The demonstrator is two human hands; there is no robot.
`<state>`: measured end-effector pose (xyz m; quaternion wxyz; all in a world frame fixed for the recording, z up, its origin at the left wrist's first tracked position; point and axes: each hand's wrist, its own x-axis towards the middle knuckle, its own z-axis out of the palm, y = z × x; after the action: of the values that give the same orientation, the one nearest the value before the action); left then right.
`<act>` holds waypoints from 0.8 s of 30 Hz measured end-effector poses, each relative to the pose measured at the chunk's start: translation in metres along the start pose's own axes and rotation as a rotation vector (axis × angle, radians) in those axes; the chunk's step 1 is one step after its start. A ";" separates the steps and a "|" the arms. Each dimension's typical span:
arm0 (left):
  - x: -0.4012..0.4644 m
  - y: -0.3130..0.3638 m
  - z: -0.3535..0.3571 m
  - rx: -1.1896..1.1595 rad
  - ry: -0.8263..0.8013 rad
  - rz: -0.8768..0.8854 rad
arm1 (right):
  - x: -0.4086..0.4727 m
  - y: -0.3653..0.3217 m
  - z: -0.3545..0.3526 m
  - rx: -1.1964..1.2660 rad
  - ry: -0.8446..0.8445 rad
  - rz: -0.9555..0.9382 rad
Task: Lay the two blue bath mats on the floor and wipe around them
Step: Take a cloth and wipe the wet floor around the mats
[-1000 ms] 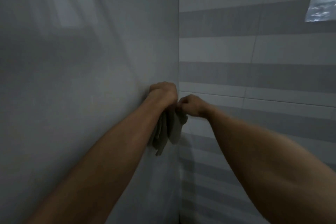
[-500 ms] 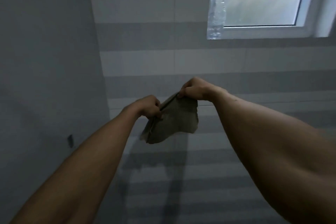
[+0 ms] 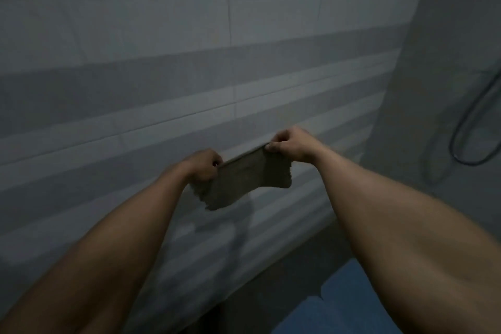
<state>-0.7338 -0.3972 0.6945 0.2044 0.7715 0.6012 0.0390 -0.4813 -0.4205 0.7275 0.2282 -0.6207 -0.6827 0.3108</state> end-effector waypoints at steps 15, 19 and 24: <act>0.151 0.029 0.248 0.245 -0.127 0.129 | 0.008 0.281 0.081 -0.004 0.008 0.421; 0.176 0.014 0.329 0.308 -0.124 0.095 | 0.016 0.354 0.140 0.023 -0.030 0.498; 0.213 -0.033 0.446 0.352 -0.229 0.118 | 0.024 0.445 0.244 0.103 -0.056 0.608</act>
<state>-0.5694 -0.3095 0.2356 0.1311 0.8285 0.5254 -0.1426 -0.3408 -0.4155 0.2394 0.1368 -0.7753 -0.4552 0.4159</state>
